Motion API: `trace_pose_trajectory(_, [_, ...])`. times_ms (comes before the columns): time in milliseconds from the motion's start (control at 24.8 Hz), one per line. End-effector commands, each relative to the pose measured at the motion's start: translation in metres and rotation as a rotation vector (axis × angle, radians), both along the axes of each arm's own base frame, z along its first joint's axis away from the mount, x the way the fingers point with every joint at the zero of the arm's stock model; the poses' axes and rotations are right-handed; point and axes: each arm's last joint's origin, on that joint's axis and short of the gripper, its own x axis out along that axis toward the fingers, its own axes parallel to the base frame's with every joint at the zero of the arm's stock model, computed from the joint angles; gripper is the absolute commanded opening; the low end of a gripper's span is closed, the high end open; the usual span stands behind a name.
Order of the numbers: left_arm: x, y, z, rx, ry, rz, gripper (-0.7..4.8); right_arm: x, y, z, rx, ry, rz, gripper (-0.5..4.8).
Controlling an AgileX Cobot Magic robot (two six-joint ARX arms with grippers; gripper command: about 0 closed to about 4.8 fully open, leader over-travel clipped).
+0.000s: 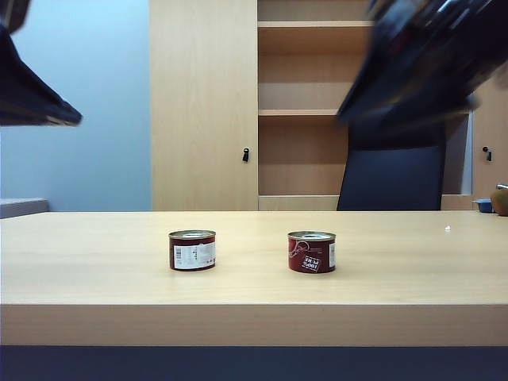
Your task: Stack a can of tomatoes on the right onto the can of tomatoes on the left.
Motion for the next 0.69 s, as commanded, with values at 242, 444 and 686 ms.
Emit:
trace_pose_trajectory(242, [-0.003,-0.009,0.002,-0.008,-0.001,-0.060,-0.05,0.063,0.048,-0.044,-0.129,0.112,0.014,4.20])
trace_pose_trajectory(444, [-0.005,-0.009,0.001,-0.026,0.024,-0.093,-0.05,0.082,0.058,-0.054,-0.143,0.142,0.018,4.36])
trace_pose_trajectory(686, [-0.011,-0.009,-0.005,-0.029,0.113,-0.108,-0.04,0.085,0.058,-0.068,-0.184,0.174,-0.008,4.36])
